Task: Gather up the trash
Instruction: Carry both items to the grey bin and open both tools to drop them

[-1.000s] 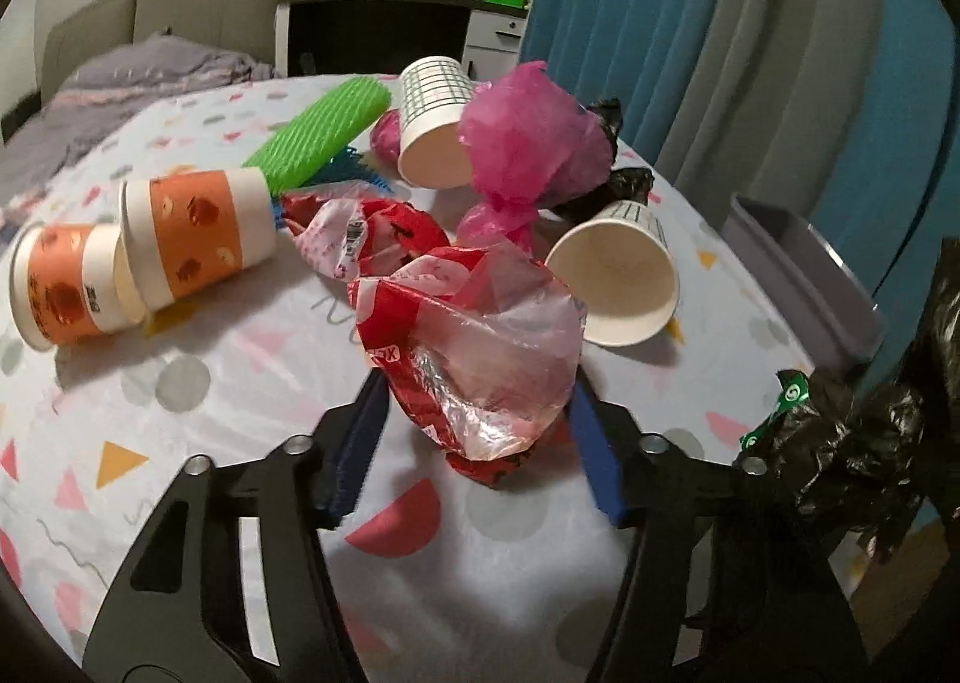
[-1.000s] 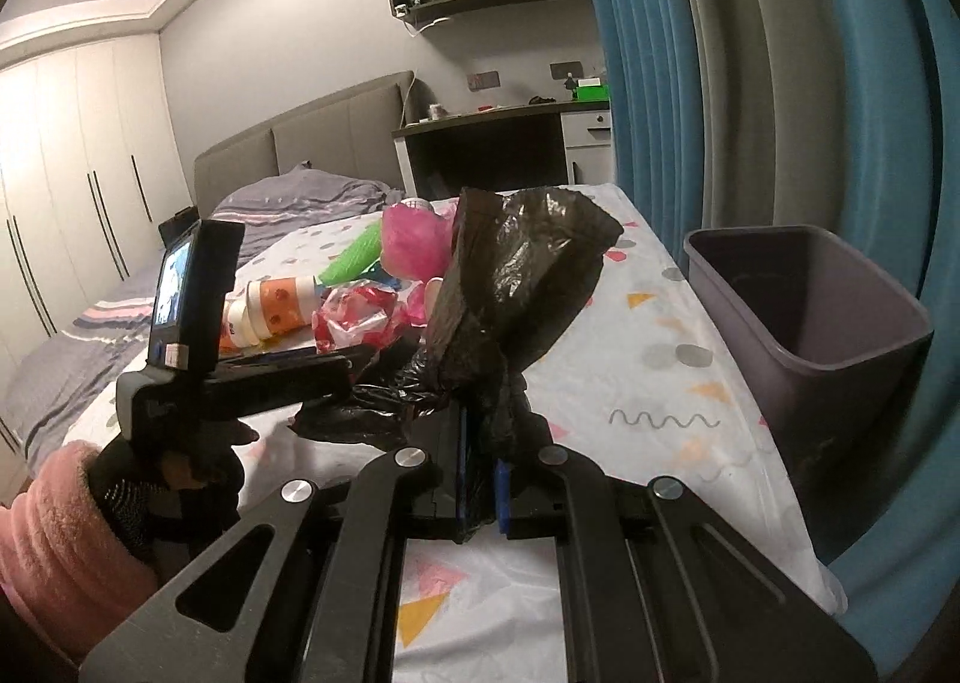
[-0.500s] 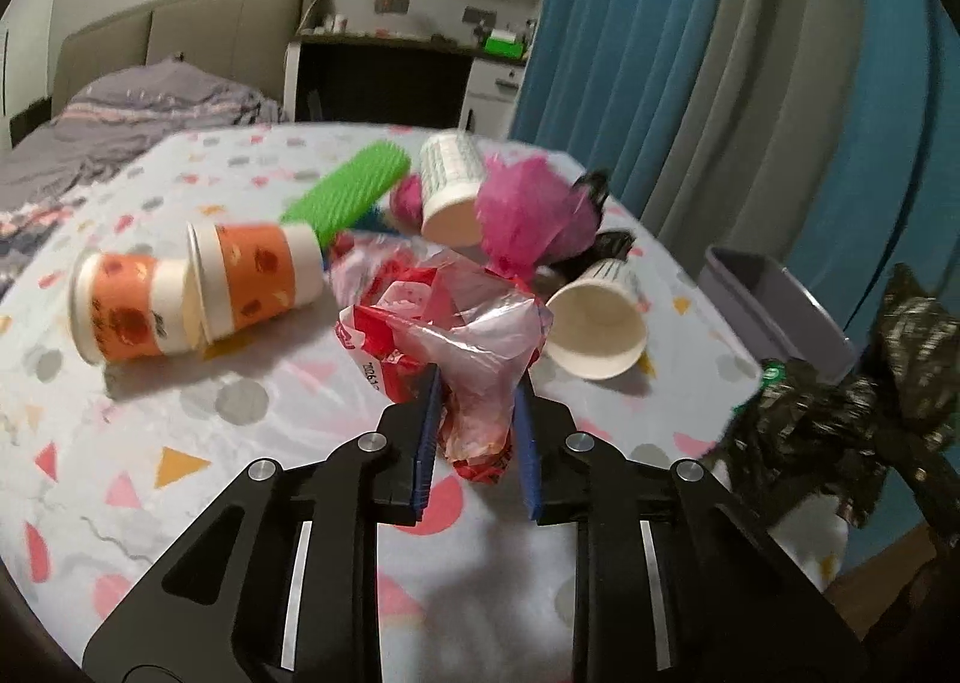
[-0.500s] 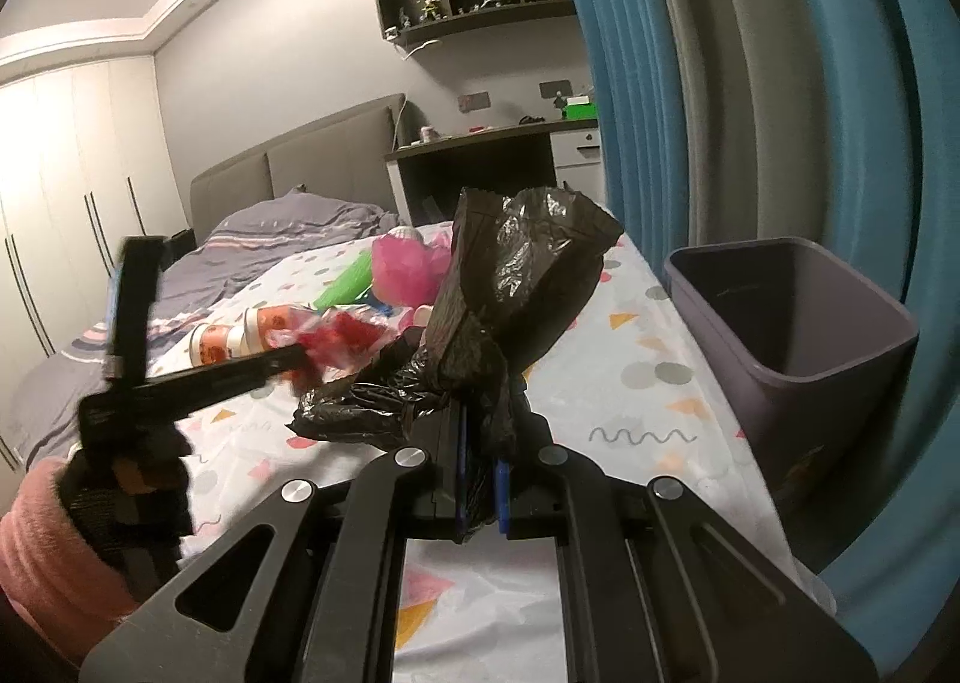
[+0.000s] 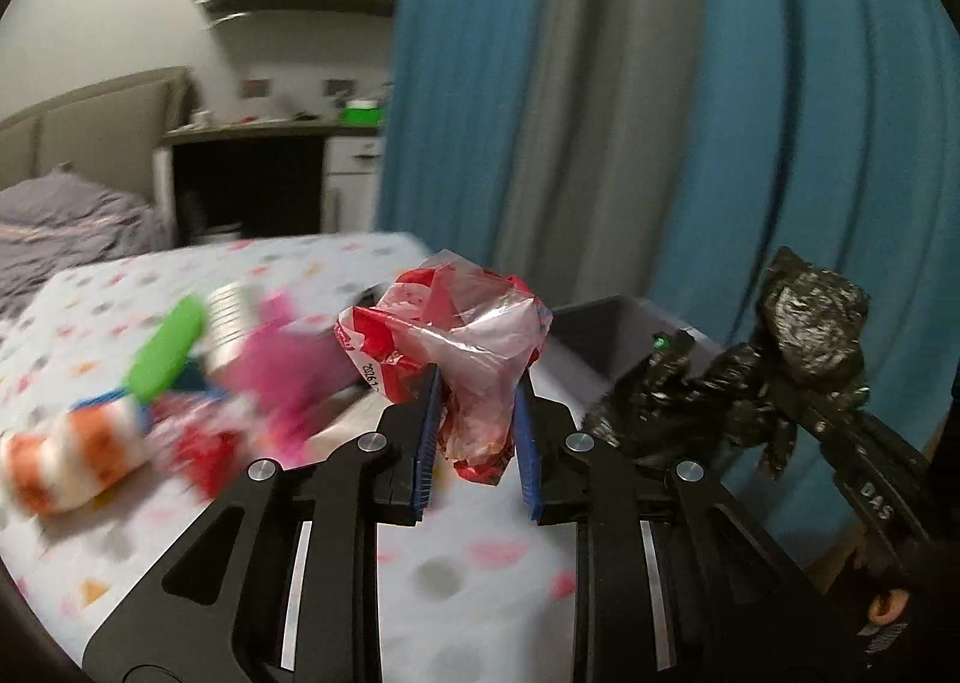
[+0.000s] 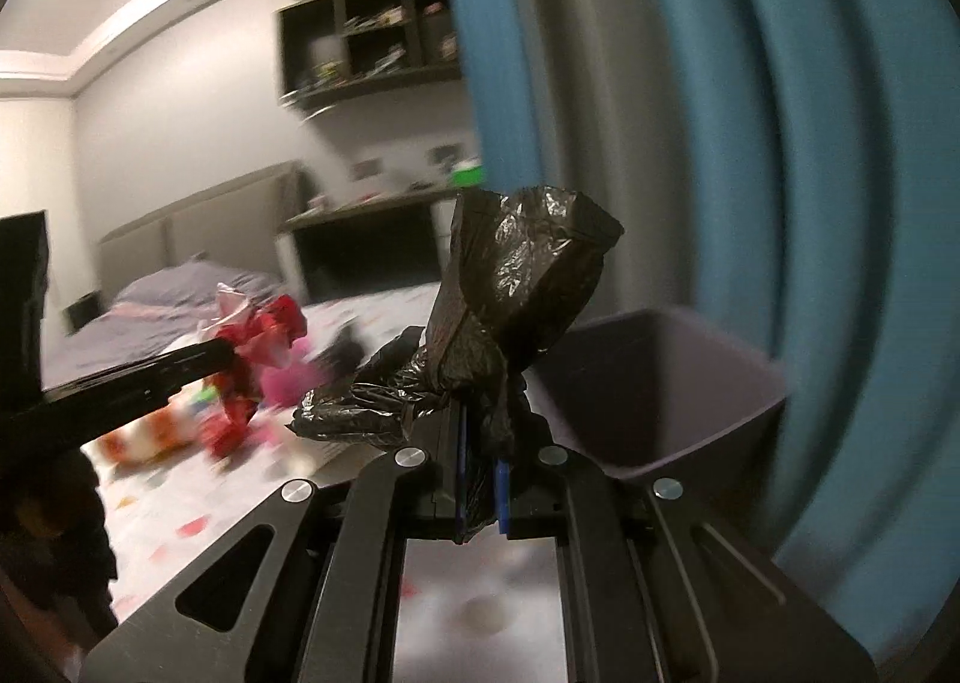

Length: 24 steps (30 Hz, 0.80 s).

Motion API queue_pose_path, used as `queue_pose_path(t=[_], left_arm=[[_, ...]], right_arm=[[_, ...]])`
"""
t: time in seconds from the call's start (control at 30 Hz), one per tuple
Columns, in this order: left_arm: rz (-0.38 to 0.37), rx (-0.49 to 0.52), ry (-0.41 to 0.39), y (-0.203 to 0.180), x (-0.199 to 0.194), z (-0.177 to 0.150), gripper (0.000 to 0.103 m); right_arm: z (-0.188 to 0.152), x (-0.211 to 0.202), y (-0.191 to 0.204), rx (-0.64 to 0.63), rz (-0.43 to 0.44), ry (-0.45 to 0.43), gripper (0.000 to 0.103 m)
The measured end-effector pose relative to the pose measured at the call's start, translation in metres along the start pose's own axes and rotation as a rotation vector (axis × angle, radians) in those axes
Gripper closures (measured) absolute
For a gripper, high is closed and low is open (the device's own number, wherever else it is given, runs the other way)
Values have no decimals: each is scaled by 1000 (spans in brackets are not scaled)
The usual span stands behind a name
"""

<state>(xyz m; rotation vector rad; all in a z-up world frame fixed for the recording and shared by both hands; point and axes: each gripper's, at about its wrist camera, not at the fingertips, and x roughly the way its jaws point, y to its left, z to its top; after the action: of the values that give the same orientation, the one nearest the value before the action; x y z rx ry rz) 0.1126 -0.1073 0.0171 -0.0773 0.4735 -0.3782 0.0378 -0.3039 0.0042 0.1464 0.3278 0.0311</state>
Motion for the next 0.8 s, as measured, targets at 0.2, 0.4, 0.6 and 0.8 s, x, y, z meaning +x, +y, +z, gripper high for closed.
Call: queue_pose_path(t=[0.2,0.4,0.6,0.8], left_arm=[[-114,40,-3,-55,65,21,81],[-155,59,3,-85,115,31,81],[-159,83,17,-99,144,29,80],[-172,96,47,-103,161,28,80]], right_arm=[[13,25,-30,-11,-134,-35,95],[16,56,-54,3,-204,-11,95],[18,73,-62,9,-224,2,95],[13,84,-68,4,-239,23,94]])
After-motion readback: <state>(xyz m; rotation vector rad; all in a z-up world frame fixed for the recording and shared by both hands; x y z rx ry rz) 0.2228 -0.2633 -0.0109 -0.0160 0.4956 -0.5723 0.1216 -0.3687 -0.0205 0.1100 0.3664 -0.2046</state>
